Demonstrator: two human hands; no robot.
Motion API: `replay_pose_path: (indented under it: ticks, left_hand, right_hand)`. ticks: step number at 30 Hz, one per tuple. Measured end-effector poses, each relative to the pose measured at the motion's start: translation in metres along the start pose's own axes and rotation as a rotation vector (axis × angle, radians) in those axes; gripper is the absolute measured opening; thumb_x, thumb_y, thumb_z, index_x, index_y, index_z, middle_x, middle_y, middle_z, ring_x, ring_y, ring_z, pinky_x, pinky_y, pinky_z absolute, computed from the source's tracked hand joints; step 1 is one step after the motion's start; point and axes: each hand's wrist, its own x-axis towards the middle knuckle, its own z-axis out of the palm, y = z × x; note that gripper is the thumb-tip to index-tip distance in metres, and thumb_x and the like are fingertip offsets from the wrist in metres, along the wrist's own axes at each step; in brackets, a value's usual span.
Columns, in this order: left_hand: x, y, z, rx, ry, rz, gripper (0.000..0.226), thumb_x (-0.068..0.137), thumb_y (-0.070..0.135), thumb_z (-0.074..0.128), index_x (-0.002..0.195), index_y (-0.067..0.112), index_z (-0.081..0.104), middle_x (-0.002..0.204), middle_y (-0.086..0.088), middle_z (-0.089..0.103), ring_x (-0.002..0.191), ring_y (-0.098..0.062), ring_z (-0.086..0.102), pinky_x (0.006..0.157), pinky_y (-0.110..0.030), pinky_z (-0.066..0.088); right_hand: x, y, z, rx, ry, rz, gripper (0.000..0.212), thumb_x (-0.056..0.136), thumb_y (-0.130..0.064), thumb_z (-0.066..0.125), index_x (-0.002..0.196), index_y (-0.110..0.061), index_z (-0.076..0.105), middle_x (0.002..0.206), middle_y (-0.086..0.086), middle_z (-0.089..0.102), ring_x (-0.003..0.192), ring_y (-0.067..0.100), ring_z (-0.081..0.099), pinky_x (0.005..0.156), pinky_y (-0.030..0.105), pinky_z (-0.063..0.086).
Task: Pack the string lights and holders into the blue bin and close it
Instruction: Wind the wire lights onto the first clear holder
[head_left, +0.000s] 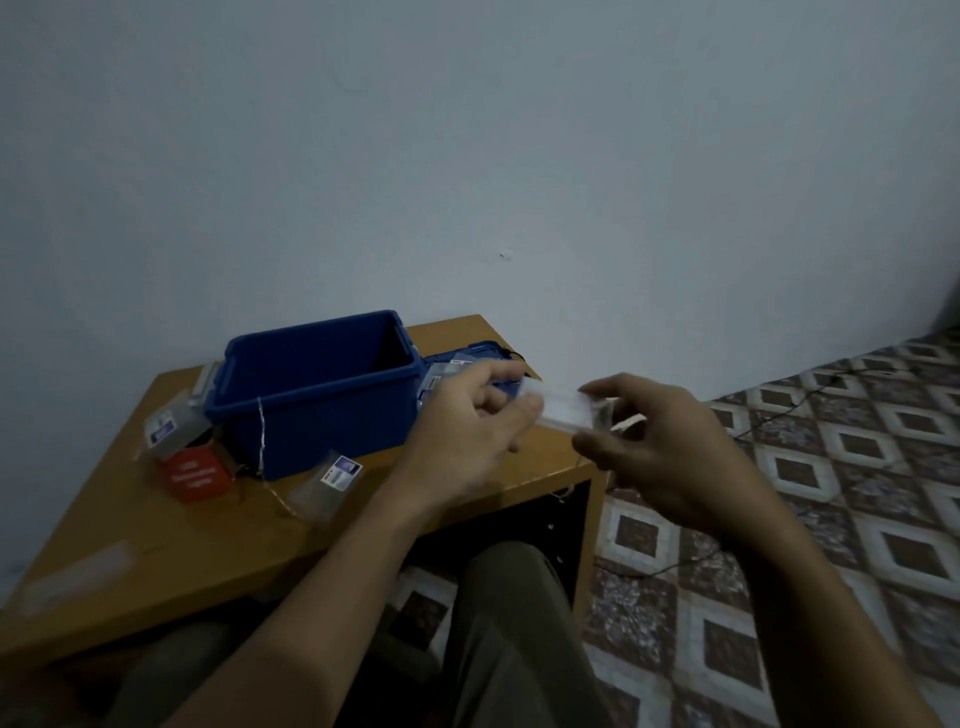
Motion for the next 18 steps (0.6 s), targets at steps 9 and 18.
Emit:
replay_pose_path:
  ticks: [9, 18]
  left_hand:
    - [-0.024, 0.029, -0.007, -0.094, 0.016, 0.108, 0.022, 0.094, 0.019, 0.066, 0.115, 0.017, 0.066, 0.079, -0.001, 0.069, 0.067, -0.014, 0.067, 0.063, -0.023, 0.055]
    - [-0.024, 0.033, 0.001, -0.094, -0.038, 0.108, 0.021, 0.102, 0.025, 0.053, 0.115, 0.019, 0.068, 0.09, -0.006, 0.07, 0.075, -0.015, 0.068, 0.065, -0.027, 0.056]
  right_hand:
    - [-0.026, -0.012, -0.01, 0.467, -0.004, -0.008, 0.026, 0.093, -0.03, 0.066, 0.118, -0.024, 0.066, 0.097, 0.003, 0.071, 0.079, 0.018, 0.073, 0.073, 0.038, 0.063]
    - [-0.031, 0.003, -0.004, 1.063, -0.016, 0.094, 0.038, 0.076, -0.019, 0.068, 0.107, 0.002, 0.068, 0.086, 0.01, 0.072, 0.072, 0.022, 0.069, 0.063, 0.025, 0.059]
